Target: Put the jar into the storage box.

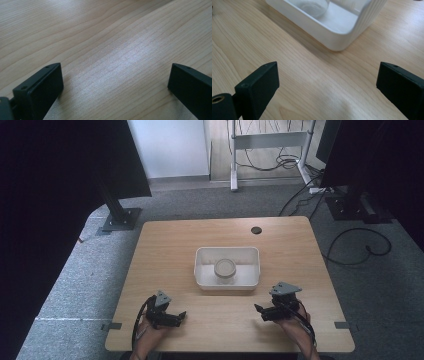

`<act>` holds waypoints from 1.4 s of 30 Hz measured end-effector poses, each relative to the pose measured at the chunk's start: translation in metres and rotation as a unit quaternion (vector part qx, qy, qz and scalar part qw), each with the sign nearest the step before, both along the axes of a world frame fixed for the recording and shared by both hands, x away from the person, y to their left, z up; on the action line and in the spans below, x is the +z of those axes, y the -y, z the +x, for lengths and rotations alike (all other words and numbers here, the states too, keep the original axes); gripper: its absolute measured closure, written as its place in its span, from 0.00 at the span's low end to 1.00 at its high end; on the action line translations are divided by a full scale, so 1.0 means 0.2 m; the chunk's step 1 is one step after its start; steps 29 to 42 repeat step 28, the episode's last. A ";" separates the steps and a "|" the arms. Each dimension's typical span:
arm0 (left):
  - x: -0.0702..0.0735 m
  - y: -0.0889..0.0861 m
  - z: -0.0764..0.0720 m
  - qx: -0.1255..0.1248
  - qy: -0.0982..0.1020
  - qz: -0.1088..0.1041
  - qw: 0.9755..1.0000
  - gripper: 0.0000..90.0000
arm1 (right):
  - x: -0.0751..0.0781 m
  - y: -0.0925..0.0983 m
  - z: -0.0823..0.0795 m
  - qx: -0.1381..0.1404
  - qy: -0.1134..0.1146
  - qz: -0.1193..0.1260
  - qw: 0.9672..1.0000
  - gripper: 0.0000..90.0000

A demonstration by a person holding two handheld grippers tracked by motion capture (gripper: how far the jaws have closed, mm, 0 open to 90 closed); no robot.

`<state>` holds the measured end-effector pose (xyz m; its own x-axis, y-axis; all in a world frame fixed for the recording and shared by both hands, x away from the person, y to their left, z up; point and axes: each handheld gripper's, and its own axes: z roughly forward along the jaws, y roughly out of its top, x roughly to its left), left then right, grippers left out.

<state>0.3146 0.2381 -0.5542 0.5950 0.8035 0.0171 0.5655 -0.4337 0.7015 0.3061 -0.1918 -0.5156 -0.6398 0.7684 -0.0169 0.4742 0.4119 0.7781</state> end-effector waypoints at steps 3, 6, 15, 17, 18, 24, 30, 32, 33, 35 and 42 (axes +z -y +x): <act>0.00 0.00 0.00 0.000 0.000 0.000 1.000 0.00 | -0.01 0.03 -0.02 -0.006 -0.002 0.000 1.000 0.05; 0.00 0.00 0.00 0.000 0.000 0.000 1.000 0.00 | -0.02 0.06 -0.04 -0.011 -0.003 -0.001 1.000 0.05; 0.00 0.00 0.00 0.000 0.000 0.000 1.000 0.00 | -0.08 0.15 -0.10 -0.033 -0.013 -0.012 0.999 0.05; 0.00 0.00 0.00 0.000 0.000 0.000 1.000 0.00 | -0.09 0.17 -0.12 -0.040 -0.015 -0.011 0.999 0.05; 0.00 0.00 0.00 0.000 0.000 0.000 1.000 0.00 | -0.10 0.18 -0.12 -0.043 -0.017 -0.010 0.999 0.05; 0.00 0.00 0.00 0.000 0.000 0.000 1.000 0.00 | -0.13 0.23 -0.16 -0.058 -0.026 -0.014 0.998 0.05; 0.00 0.00 0.00 0.000 0.000 0.000 1.000 0.00 | -0.17 0.25 -0.18 -0.065 -0.037 -0.025 0.997 0.05; 0.00 0.00 0.00 0.000 0.000 0.000 1.000 0.00 | -0.17 0.25 -0.18 -0.065 -0.037 -0.025 0.997 0.05; 0.00 0.00 0.00 0.000 0.000 0.000 1.000 0.00 | -0.17 0.25 -0.18 -0.065 -0.037 -0.025 0.997 0.05; 0.00 0.00 0.00 0.000 0.000 0.000 1.000 0.00 | -0.17 0.25 -0.18 -0.065 -0.037 -0.025 0.997 0.05; 0.00 0.00 0.00 0.000 0.000 0.000 1.000 0.00 | -0.17 0.25 -0.18 -0.065 -0.037 -0.025 0.997 0.05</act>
